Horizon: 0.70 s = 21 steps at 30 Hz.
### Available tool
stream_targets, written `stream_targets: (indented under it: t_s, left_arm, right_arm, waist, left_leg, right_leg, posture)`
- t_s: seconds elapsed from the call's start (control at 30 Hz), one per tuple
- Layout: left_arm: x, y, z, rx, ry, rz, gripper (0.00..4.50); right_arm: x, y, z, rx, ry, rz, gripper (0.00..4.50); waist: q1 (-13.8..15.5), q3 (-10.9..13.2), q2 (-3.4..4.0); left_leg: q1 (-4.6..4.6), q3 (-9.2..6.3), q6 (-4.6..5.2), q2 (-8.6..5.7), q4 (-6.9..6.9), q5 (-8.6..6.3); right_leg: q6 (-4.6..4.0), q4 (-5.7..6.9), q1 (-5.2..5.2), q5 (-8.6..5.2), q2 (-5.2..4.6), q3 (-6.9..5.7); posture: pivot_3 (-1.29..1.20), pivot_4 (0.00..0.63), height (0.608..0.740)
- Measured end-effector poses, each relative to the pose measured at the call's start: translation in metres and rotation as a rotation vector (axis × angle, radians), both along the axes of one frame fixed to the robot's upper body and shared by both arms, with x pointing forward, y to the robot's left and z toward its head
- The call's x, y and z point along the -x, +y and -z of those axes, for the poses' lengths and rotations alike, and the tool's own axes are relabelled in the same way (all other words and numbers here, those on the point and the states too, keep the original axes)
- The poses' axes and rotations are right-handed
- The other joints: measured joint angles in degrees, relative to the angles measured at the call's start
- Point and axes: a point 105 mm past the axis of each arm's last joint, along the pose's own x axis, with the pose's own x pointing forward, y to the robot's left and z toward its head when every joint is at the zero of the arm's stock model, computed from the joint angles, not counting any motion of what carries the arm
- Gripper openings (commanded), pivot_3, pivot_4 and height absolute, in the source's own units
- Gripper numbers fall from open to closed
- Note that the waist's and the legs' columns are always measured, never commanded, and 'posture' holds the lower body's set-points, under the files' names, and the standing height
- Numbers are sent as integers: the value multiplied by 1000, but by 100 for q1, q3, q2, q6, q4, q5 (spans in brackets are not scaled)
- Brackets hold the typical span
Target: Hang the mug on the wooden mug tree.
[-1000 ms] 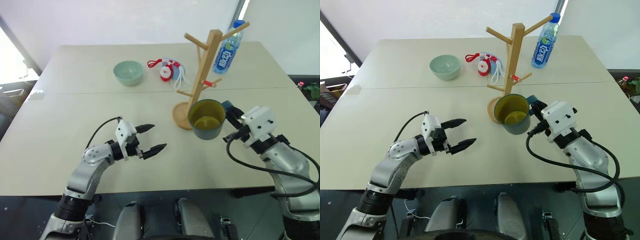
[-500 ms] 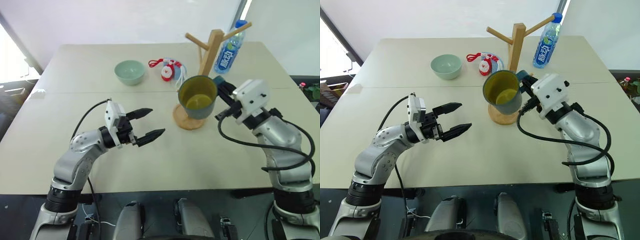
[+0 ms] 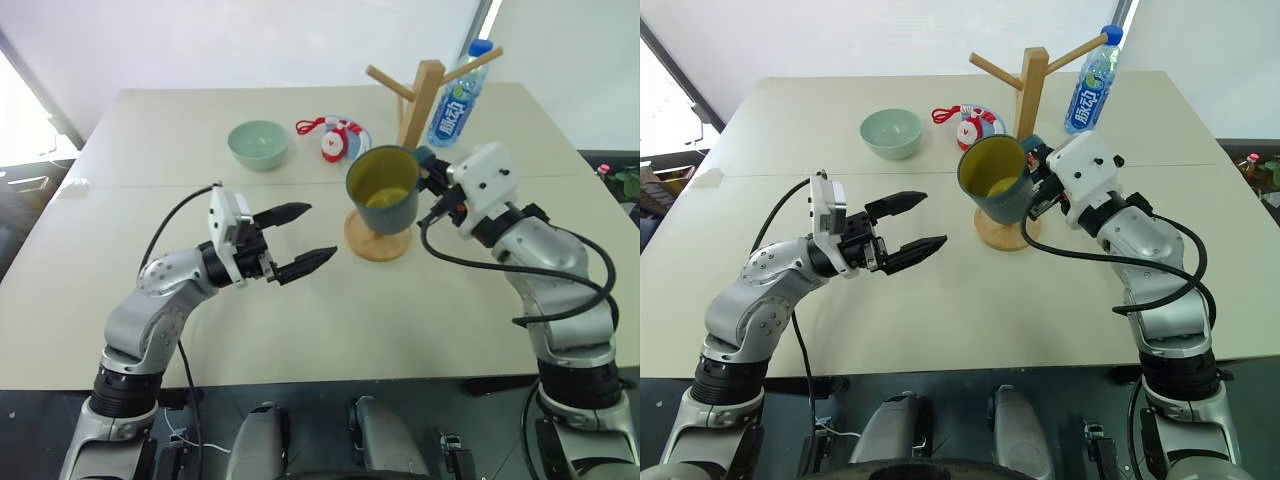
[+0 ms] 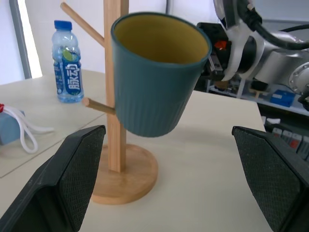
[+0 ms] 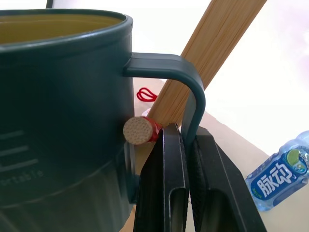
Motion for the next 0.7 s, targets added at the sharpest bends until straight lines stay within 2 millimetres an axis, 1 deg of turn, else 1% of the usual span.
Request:
stream_targets:
  t_s: [0.03,0.1,0.13,0.23,0.3,0.37,0.5,0.63,0.7]
  left_arm:
    - [0,-1,-1,1,1,3,4500]
    - [0,-1,-3,4,-3,7,4500]
    - [0,-1,-3,5,-3,7,4500]
    - [0,-1,-3,7,-3,7,4500]
    - [0,-1,-3,7,-3,6,4500]
    - [-1,-1,-3,8,-3,3,4500]
    - [-1,-1,-4,10,-4,-2,4500]
    - [-3,1,-2,14,1,-19,4500]
    - [-9,6,1,25,11,-54,4500]
  right_arm:
    - [0,0,1,0,6,2,73]
    - [-1,1,2,-1,15,1,669]
    - [-1,1,3,-3,17,-1,1046]
    - [-2,1,3,-5,19,1,2532]
    - [-2,0,-1,-5,7,5,3511]
    - [-2,0,-4,1,-9,4,3511]
    - [0,-7,-6,33,-18,8,3511]
    - [9,-28,-7,29,-15,12,3511]
    - [18,-39,-4,4,-2,-6,3511]
  waist:
    - [0,0,0]
    - [0,0,0]
    - [-3,0,0]
    - [-7,0,0]
    - [-10,0,0]
    - [-5,0,0]
    - [18,0,0]
    - [24,-1,-1]
    - [17,-2,-3]
  left_leg:
    - [0,0,0,0,0,0]
    - [0,0,0,0,0,0]
    - [0,1,0,0,0,0]
    - [1,1,0,0,0,0]
    - [1,1,0,0,0,0]
    - [1,1,0,0,0,0]
    - [-4,3,0,-5,2,0]
    - [-9,4,0,-9,4,0]
    - [-9,4,0,-9,4,0]
  right_leg:
    - [0,0,0,0,0,0]
    - [0,1,0,0,0,0]
    - [0,1,0,0,1,0]
    - [1,1,0,0,2,-1]
    - [1,2,0,0,2,0]
    - [1,2,0,1,2,-1]
    - [2,2,0,1,-1,-1]
    - [3,-3,0,1,-5,-2]
    - [5,-4,0,2,-5,-2]
  posture:
    - [0,150,740]
    - [0,150,740]
    - [0,150,740]
    - [0,150,740]
    - [0,150,740]
    - [0,150,740]
    - [0,150,740]
    - [0,150,740]
    - [0,150,740]
